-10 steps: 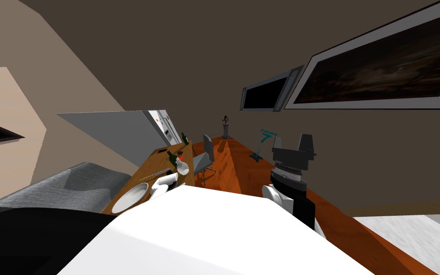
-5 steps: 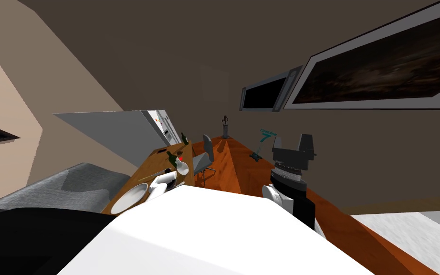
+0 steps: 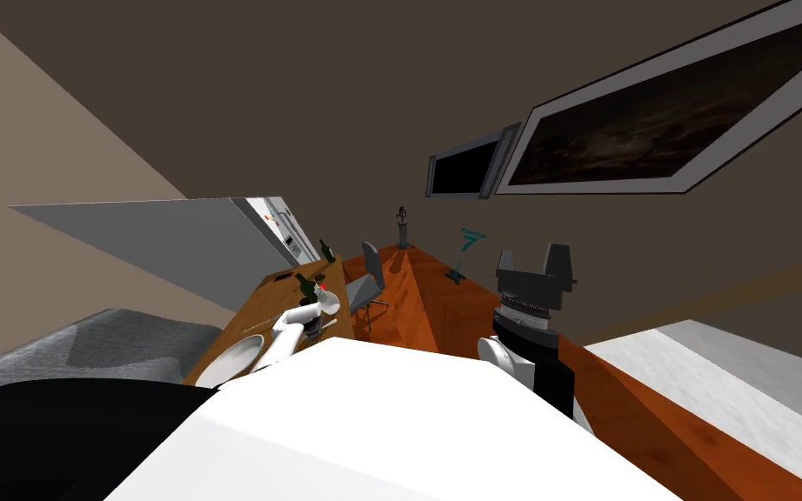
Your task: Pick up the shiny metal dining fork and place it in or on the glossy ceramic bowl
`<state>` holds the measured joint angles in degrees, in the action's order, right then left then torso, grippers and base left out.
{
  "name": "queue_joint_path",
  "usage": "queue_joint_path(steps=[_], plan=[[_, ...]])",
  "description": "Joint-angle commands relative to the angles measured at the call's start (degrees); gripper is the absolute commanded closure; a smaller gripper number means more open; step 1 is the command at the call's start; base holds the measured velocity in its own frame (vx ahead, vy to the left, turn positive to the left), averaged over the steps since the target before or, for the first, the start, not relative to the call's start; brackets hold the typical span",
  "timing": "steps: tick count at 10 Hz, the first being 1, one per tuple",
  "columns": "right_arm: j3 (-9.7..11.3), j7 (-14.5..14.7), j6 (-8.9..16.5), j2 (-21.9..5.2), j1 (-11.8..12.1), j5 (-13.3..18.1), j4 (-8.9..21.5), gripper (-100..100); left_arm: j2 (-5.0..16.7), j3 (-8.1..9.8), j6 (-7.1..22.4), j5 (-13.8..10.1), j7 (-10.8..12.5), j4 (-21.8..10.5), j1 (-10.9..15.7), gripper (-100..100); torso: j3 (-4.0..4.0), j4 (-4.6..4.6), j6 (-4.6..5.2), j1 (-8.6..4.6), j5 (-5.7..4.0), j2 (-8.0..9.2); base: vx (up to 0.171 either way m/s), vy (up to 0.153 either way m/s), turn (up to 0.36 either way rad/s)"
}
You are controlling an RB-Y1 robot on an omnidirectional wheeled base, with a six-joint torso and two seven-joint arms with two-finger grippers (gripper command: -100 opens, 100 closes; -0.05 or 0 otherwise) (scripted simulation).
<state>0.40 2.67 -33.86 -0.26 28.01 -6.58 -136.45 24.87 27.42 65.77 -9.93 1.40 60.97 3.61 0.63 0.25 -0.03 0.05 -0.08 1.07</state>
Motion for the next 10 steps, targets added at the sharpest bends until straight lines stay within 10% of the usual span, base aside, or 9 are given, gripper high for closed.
queue_joint_path(steps=[1, 10], plan=[[0.0, 0.0, 0.0, 0.0, 0.0, 0.0, 0.0, 0, 2.1, -0.97, 0.3, -1.8, 0.6, -0.1, 1.3, 100, 0.0, 0.0, 0.0, 0.0, 0.0, 0.0, -0.274, 0.046, -0.204], [0.0, 0.0, 0.0, 0.0, 0.0, 0.0, 0.0, 0, 6.7, 0.42, 2.6, -6.1, -1.0, -1.9, 4.8, 100, -0.19, -0.03, -0.01, 0.62, 0.12, -0.4, -0.191, 0.089, -0.152]])
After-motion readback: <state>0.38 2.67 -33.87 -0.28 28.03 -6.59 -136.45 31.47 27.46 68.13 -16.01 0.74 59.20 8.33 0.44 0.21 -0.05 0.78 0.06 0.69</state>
